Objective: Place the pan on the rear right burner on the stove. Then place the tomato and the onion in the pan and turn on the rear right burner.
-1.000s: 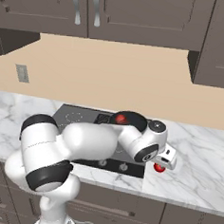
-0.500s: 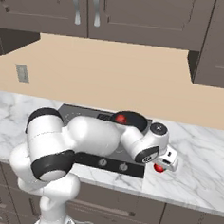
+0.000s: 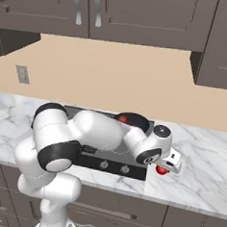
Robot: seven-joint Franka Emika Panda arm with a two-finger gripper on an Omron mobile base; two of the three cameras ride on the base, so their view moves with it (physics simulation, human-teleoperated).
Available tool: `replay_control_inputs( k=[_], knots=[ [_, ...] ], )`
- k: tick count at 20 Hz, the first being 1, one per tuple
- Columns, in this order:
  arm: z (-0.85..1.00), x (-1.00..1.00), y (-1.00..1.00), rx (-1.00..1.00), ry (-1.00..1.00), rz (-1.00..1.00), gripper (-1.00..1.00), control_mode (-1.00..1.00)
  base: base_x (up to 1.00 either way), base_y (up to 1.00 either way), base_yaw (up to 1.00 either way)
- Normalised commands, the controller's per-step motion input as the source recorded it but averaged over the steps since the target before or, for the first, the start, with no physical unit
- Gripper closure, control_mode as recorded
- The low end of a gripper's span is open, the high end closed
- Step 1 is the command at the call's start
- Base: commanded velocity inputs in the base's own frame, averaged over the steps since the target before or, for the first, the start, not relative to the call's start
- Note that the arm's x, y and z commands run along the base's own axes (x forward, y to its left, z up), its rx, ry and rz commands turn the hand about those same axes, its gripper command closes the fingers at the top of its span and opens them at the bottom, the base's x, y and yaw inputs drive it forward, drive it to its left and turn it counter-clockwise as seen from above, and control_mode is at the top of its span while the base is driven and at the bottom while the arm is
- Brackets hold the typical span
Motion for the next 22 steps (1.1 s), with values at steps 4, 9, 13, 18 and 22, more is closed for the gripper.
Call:
replay_control_inputs(
  k=[4,9,13,18,22],
  knots=[
    [-0.09,0.09,-0.05,0.0,0.0,0.0,-1.0,-1.0,0.0,0.0,0.0],
    [-0.1,0.09,-0.04,0.0,0.0,0.0,-1.0,-1.0,0.0,0.0,0.0],
    [-0.09,0.11,-0.03,0.0,0.0,0.0,-1.0,-1.0,0.0,0.0,0.0],
    [-0.12,0.08,-0.05,0.0,0.0,0.0,-1.0,-1.0,0.0,0.0,0.0],
    [-0.21,0.01,-0.09,0.0,0.0,0.0,-1.0,-1.0,0.0,0.0,0.0]
  ],
)
